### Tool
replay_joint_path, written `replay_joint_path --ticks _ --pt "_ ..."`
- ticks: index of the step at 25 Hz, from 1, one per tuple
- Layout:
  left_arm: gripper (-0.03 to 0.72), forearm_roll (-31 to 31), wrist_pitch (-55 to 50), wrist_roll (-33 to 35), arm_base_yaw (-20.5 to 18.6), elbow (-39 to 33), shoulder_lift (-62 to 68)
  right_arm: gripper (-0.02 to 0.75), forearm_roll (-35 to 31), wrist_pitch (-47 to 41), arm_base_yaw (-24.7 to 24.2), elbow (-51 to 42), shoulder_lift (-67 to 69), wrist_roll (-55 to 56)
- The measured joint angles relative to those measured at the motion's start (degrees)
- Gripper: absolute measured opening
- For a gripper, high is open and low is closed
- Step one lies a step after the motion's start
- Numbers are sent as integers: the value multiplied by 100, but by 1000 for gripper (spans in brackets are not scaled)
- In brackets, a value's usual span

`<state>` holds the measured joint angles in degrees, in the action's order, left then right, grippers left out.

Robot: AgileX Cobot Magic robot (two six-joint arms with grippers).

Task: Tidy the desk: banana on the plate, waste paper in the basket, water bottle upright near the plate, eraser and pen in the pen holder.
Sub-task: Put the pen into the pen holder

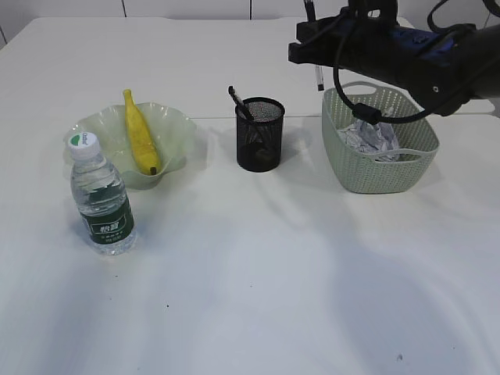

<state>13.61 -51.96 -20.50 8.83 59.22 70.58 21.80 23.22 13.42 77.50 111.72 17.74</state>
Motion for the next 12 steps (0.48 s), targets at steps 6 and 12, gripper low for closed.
replay_joint_path --ticks 6,12 --pt "437 0 0 0 0 0 0 43 486 761 -37 42 119 229" --pt "436 0 0 0 0 0 0 43 513 1016 -37 138 499 373"
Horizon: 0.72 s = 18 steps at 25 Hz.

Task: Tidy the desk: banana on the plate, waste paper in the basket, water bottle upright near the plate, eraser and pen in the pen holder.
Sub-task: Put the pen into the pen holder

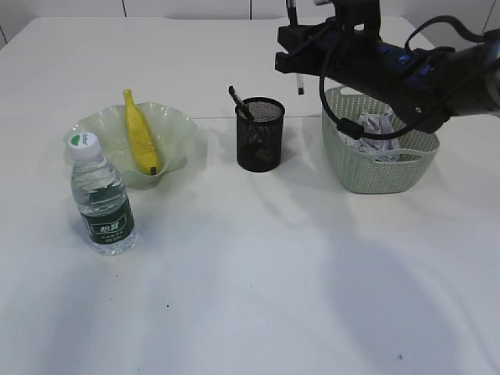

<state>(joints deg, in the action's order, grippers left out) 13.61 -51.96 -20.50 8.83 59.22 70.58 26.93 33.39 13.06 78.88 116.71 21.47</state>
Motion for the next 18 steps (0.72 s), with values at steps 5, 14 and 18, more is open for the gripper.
replay_joint_path --ticks 5,14,18 --pt "435 0 0 0 0 0 0 43 37 366 0 227 320 13" --pt "435 69 0 0 0 0 0 43 124 645 0 887 990 188" --pt "433 154 0 0 0 0 0 43 153 685 0 1117 1247 231"
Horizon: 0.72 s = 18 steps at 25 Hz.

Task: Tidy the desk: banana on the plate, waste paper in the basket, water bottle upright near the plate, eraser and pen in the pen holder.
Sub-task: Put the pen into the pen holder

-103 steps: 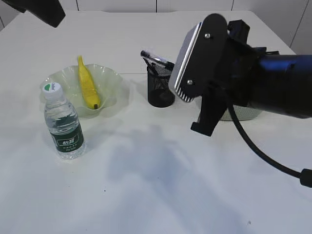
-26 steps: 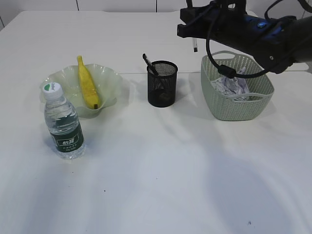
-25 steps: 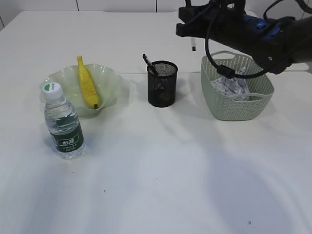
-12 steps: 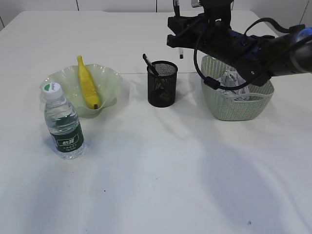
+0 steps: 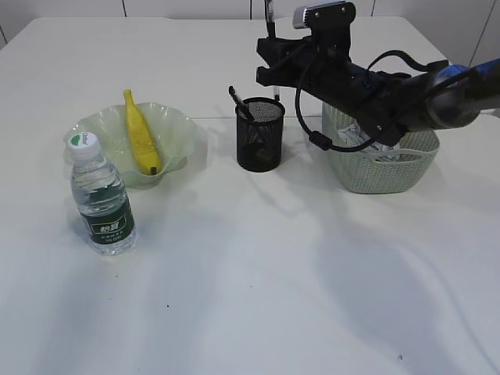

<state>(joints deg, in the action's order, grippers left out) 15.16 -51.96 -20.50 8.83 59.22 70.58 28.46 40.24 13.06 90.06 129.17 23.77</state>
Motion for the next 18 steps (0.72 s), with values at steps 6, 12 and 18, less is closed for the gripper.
replay_joint_path --ticks 6,12,18 --pt "433 81 0 0 0 0 0 43 91 63 -67 212 333 28" --pt "433 96 25 0 0 0 0 43 129 118 -139 488 607 114" --pt "431 113 65 0 0 0 0 43 525 227 -152 656 799 285"
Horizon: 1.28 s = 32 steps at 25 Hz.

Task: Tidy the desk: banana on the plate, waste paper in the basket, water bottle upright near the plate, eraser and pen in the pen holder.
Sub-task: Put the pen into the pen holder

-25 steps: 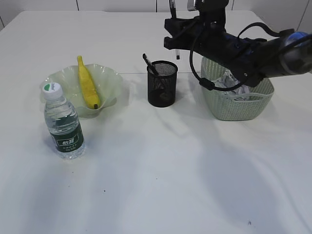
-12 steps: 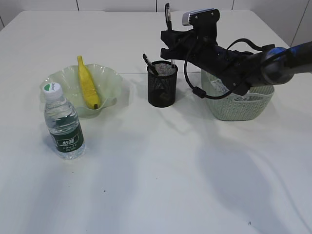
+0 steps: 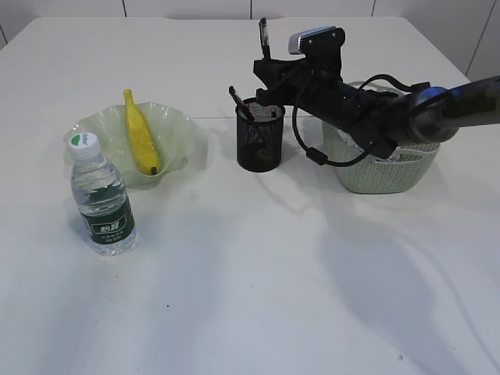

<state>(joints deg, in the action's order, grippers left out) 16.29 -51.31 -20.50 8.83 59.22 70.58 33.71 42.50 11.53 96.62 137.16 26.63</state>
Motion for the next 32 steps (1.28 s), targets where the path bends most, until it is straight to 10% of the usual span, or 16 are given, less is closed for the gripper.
replay_joint_path --ticks 32 --pt "430 9 66 0 0 0 0 117 268 77 0 181 340 309"
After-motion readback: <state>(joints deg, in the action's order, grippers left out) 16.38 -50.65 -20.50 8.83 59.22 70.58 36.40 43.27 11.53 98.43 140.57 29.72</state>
